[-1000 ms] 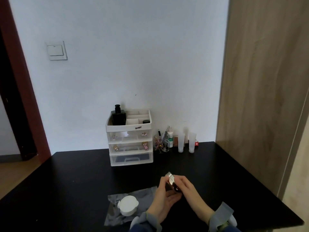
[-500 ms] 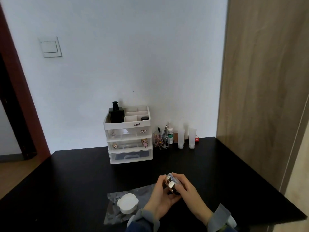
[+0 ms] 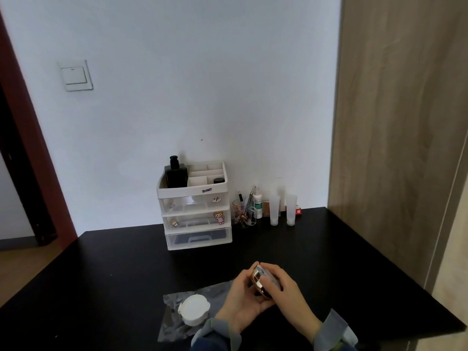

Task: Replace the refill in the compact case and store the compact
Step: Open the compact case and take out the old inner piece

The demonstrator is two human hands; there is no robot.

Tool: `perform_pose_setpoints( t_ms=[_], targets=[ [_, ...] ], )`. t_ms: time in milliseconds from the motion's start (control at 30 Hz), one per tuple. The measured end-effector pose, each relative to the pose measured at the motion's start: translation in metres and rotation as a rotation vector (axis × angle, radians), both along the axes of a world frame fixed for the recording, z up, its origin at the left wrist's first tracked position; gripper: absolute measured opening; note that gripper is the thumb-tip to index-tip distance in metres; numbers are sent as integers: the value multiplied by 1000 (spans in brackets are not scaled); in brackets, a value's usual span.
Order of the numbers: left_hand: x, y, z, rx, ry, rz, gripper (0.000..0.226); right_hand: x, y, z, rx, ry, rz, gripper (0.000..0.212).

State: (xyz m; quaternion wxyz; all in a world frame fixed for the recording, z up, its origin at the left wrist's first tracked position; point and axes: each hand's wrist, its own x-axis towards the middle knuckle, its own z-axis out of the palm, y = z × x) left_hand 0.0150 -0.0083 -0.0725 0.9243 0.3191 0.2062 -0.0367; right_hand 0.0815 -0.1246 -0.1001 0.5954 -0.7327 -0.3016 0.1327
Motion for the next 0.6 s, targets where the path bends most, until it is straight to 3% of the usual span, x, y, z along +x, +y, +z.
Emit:
perform_pose_setpoints(
  t_ms=[200,467,533,600],
  targets=[
    [-2,-2,2,-21,-27,-33,41,3,1,-4,15,6,-51,31],
    [-1,-4,1,-94,16,-4,30,5,2,-7,70,-43,-316,54],
    [1,-4,-1,-68,4,31,20,6,1,-8,110,-40,-414,62],
    [3,-2,-3,-65,-21,69,8,10,1,-10,143,-4,-496,52]
  ],
)
